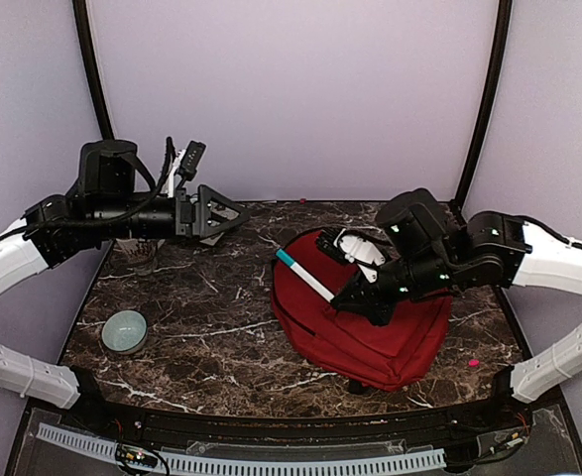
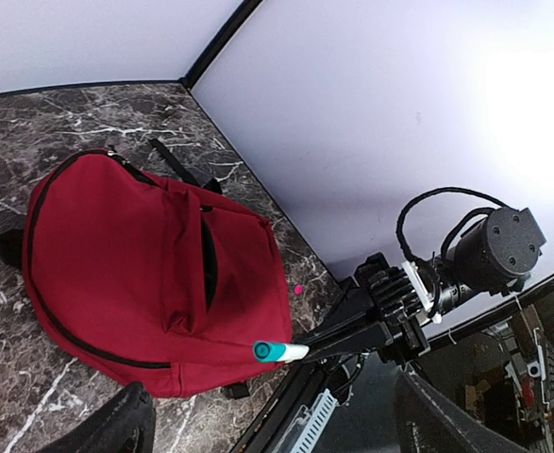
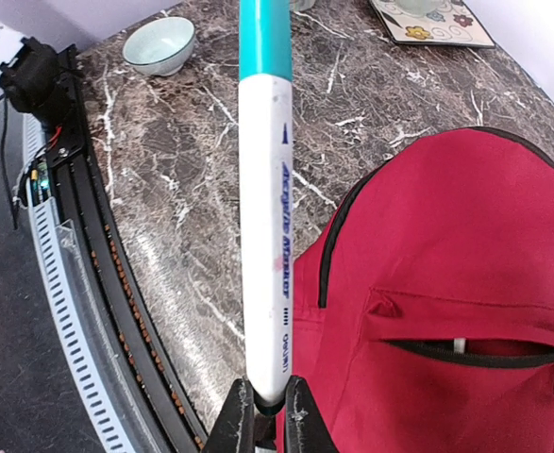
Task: Pack the student bag
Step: Pass from the right arm to the left
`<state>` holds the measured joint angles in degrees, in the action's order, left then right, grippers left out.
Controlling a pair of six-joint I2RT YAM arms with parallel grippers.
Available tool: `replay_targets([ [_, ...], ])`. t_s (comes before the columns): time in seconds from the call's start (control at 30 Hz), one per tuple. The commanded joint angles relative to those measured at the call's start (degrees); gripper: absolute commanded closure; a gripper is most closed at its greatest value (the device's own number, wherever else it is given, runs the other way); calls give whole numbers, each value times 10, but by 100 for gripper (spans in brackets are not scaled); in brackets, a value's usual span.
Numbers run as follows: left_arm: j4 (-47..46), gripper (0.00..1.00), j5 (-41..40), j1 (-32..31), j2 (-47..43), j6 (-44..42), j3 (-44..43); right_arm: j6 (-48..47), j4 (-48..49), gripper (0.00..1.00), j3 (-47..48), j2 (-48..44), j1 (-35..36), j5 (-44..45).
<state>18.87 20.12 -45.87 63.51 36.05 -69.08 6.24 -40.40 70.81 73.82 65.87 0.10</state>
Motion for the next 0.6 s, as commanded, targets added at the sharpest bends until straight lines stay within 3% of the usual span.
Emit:
replay_targets([
  [0.0, -62, 12, 77, 3, 39, -22, -41, -15, 71, 100, -42, -70, -3, -32],
  [0.27, -100, 19, 158, 3, 113, -33, -77, -5, 111, 100, -115, -145, -4, -44],
  [0.57, -123, 28, 247, 1, 176, -19, -110, 4, 127, 100, -126, -156, -4, -46],
])
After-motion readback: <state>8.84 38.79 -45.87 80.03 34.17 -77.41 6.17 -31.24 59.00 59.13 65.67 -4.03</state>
